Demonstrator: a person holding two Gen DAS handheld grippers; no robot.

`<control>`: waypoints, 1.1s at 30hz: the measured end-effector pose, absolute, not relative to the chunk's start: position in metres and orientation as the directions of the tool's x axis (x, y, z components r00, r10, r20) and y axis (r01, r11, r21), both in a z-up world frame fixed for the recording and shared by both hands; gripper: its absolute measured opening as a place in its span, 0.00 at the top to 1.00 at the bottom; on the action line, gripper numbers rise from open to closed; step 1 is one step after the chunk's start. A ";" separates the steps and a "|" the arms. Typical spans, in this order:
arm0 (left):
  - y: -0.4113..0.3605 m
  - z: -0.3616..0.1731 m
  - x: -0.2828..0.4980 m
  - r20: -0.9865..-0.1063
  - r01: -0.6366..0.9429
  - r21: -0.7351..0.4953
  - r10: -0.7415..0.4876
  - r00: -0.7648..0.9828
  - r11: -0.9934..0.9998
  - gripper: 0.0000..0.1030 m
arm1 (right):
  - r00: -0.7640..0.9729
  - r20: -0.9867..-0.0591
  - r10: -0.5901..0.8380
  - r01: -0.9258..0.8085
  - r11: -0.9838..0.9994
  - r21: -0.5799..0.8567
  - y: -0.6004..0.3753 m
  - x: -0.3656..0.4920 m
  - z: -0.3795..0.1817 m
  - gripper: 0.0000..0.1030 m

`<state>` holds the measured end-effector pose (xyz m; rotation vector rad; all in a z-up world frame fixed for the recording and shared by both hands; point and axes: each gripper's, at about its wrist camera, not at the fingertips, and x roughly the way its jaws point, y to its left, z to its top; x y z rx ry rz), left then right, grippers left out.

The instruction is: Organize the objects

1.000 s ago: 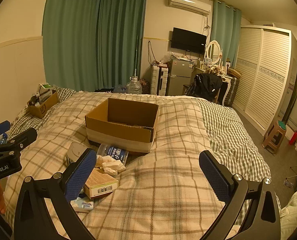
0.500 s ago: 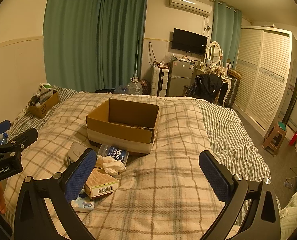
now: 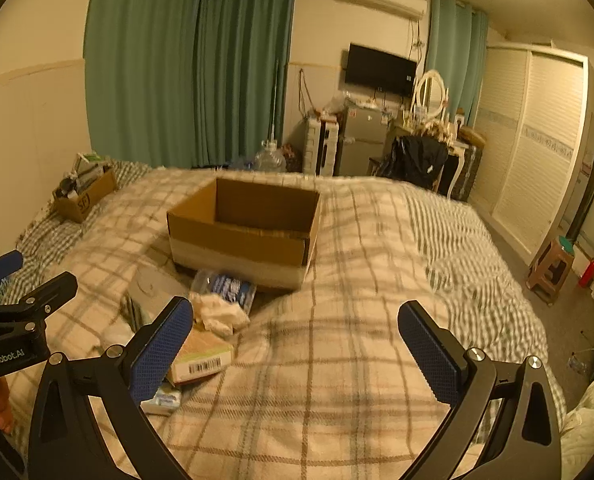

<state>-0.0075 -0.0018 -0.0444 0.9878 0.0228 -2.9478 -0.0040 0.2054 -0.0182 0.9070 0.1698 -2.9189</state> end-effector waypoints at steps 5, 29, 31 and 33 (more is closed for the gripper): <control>0.006 -0.083 -0.016 -0.684 0.036 0.004 -0.029 -0.729 -0.999 0.00 | -0.771 -0.635 -0.043 0.108 -0.992 -0.064 0.215 -0.014 -0.049 0.00; -0.043 -0.097 0.013 -0.705 0.030 -0.011 -0.013 -0.709 -1.000 0.42 | -0.629 -0.753 -0.195 0.334 -0.942 -0.035 0.139 -0.008 -0.092 0.01; -0.048 -0.101 0.014 -0.710 0.034 -0.007 -0.019 -0.704 -0.999 0.42 | -0.598 -0.770 -0.222 0.369 -0.929 -0.018 0.125 -0.007 -0.101 0.03; -0.051 -0.104 0.014 -0.712 0.031 -0.015 -0.011 -0.703 -0.999 0.42 | -0.565 -0.792 -0.231 0.381 -0.924 -0.003 0.113 -0.011 -0.113 0.05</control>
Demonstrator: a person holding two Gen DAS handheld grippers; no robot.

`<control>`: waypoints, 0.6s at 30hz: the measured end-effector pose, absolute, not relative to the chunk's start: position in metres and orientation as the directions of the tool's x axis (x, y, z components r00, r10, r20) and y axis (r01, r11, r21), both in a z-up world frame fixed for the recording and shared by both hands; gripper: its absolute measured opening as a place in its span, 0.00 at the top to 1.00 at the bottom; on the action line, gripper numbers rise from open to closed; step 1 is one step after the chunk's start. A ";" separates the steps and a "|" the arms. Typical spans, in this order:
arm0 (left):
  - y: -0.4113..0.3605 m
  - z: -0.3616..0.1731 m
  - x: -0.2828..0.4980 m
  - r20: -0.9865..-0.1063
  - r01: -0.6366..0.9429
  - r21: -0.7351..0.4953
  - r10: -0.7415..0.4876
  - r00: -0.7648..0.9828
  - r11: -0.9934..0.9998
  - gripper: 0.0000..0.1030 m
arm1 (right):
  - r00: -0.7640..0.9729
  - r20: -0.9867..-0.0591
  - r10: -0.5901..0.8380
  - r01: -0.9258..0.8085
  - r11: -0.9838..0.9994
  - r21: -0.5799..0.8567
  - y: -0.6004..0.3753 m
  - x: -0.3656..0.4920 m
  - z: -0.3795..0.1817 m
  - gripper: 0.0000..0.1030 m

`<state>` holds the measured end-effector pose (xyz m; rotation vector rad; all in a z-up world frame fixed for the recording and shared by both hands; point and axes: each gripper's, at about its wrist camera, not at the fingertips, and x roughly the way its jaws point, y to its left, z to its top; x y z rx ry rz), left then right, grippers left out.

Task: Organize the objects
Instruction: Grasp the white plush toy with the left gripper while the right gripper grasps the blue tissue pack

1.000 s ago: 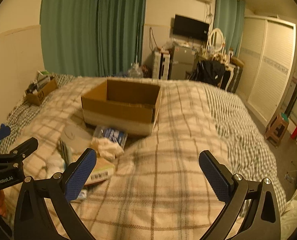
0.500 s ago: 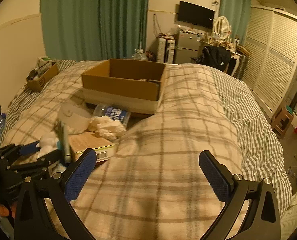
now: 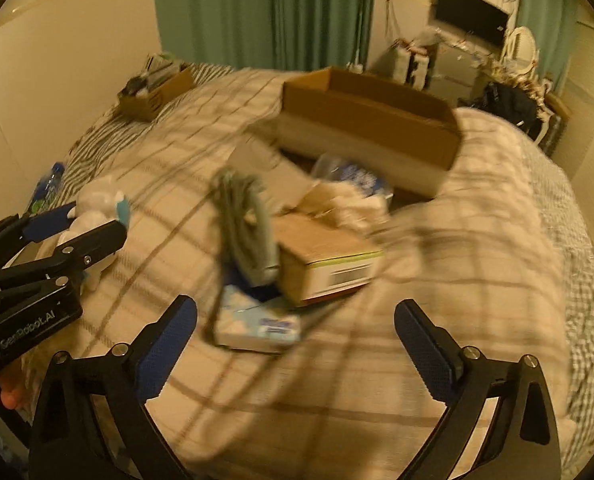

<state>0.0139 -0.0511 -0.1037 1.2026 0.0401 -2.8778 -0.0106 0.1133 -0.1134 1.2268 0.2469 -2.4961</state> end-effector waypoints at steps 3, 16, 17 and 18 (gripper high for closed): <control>-0.051 -0.104 0.015 -0.704 0.022 -0.013 -0.006 -0.711 -1.000 0.42 | -0.512 -0.825 -0.239 0.398 -0.917 0.018 0.101 -0.018 -0.132 0.13; -0.052 -0.101 0.020 -0.697 0.014 -0.029 0.010 -0.717 -0.999 0.42 | -0.444 -0.869 -0.218 0.463 -0.886 -0.014 0.089 -0.013 -0.149 0.50; -0.050 -0.100 0.021 -0.696 0.010 -0.034 0.017 -0.718 -0.999 0.42 | -0.444 -0.868 -0.221 0.463 -0.886 -0.012 0.094 -0.010 -0.145 0.50; -0.049 -0.099 0.022 -0.696 0.001 -0.042 0.028 -0.718 -0.999 0.42 | -0.451 -0.865 -0.221 0.463 -0.886 -0.015 0.099 -0.006 -0.140 0.50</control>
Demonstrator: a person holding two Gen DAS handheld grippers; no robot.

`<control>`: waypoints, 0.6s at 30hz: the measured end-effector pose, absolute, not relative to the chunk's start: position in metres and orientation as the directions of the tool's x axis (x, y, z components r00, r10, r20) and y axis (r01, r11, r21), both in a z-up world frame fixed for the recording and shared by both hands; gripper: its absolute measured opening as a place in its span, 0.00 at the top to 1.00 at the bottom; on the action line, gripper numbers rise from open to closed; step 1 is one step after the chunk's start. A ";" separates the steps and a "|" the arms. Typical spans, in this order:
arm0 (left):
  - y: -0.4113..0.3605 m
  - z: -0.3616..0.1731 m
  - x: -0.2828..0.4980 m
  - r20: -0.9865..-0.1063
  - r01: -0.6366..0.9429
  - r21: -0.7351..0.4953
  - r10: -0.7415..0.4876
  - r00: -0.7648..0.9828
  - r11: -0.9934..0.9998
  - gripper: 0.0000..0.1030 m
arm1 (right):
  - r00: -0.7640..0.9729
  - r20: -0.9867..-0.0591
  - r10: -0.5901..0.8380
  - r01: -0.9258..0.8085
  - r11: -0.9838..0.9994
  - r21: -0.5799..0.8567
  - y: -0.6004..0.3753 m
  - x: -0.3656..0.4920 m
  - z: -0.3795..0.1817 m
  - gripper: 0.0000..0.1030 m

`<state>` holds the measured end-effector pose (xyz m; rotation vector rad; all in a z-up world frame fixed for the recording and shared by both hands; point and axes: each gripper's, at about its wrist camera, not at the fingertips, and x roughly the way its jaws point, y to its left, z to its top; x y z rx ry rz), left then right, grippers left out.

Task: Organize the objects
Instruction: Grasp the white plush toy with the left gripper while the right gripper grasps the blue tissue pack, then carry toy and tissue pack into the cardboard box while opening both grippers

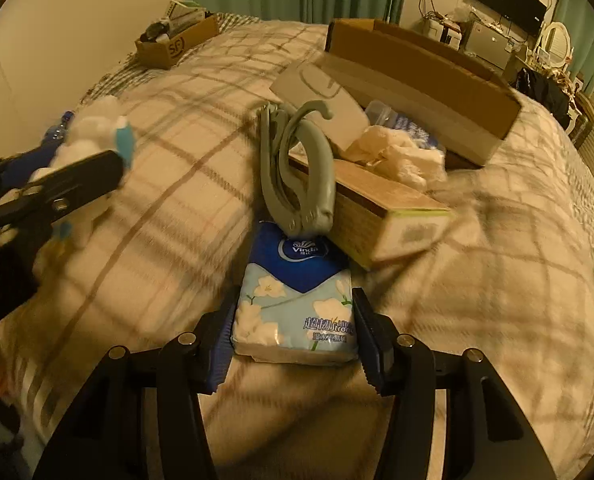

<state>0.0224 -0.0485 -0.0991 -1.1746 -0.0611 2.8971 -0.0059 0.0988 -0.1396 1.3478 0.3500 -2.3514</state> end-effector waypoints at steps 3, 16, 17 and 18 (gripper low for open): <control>-0.042 -0.099 0.023 -0.699 -0.022 -0.055 0.054 -0.713 -0.998 0.42 | -0.486 -0.845 -0.223 0.449 -0.893 -0.023 0.113 0.008 -0.120 0.50; -0.017 -0.073 -0.001 -0.680 -0.130 -0.127 0.181 -0.710 -0.983 0.42 | -0.684 -0.700 -0.203 0.397 -0.909 -0.124 0.130 -0.004 -0.043 0.50; -0.015 -0.066 -0.007 -0.670 -0.147 -0.128 0.195 -0.717 -0.981 0.42 | -0.694 -0.691 -0.204 0.395 -0.910 -0.128 0.132 -0.008 -0.037 0.50; -0.013 -0.062 -0.010 -0.664 -0.153 -0.127 0.199 -0.721 -0.980 0.42 | -0.703 -0.681 -0.205 0.393 -0.910 -0.131 0.134 -0.011 -0.033 0.50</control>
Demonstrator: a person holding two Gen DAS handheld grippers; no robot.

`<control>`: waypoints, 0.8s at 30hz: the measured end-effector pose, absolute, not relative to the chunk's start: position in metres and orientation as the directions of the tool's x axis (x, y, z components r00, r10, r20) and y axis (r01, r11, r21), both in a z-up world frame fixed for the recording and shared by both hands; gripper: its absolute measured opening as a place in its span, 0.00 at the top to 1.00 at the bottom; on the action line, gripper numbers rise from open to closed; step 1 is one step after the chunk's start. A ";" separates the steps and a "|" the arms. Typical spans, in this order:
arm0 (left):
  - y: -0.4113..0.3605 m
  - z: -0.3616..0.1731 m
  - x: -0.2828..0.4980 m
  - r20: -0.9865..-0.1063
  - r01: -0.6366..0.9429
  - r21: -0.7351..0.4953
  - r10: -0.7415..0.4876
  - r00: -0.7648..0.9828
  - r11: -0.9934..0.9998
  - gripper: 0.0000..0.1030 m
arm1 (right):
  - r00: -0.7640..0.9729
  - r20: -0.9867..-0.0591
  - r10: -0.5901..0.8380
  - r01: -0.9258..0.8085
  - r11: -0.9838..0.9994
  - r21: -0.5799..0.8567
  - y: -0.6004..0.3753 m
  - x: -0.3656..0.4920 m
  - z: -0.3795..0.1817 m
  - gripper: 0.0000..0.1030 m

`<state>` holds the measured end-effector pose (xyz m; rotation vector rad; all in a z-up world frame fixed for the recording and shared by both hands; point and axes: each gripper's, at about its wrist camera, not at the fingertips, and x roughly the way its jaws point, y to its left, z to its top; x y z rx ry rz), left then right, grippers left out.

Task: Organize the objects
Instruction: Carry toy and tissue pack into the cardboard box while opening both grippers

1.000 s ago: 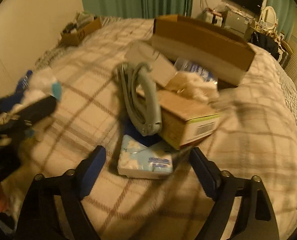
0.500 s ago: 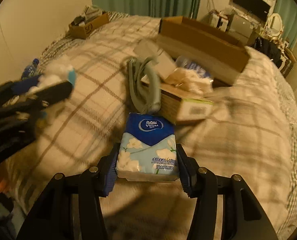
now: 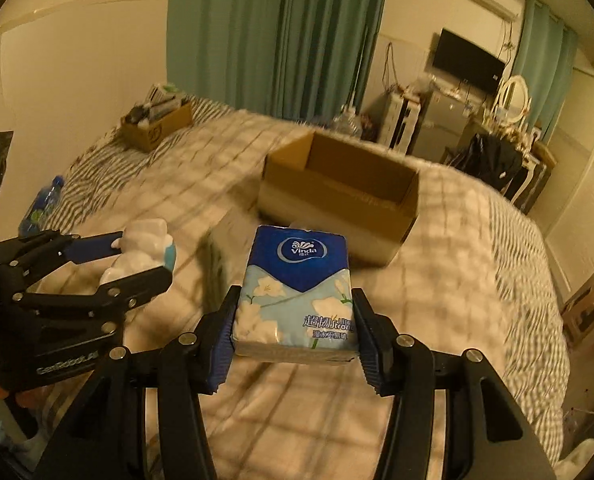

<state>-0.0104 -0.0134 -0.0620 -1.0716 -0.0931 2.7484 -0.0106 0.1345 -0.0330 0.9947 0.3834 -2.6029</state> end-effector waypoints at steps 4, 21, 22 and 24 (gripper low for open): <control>-0.006 -0.039 -0.040 -0.638 -0.185 -0.110 0.212 -0.740 -0.977 0.42 | -0.752 -0.628 -0.201 0.368 -0.918 -0.148 0.144 -0.039 -0.010 0.50; 0.027 0.030 -0.217 -0.589 -0.207 -0.018 0.178 -0.788 -0.978 0.42 | -0.811 -0.551 -0.199 0.307 -0.945 -0.110 0.164 -0.224 0.073 0.50; 0.029 0.024 -0.227 -0.598 -0.210 -0.016 0.178 -0.782 -0.978 0.42 | -0.797 -0.569 -0.203 0.313 -0.944 -0.102 0.163 -0.237 0.067 0.50; 0.030 0.012 -0.242 -0.613 -0.208 -0.016 0.174 -0.771 -0.978 0.42 | -0.784 -0.588 -0.199 0.311 -0.946 -0.094 0.164 -0.255 0.058 0.50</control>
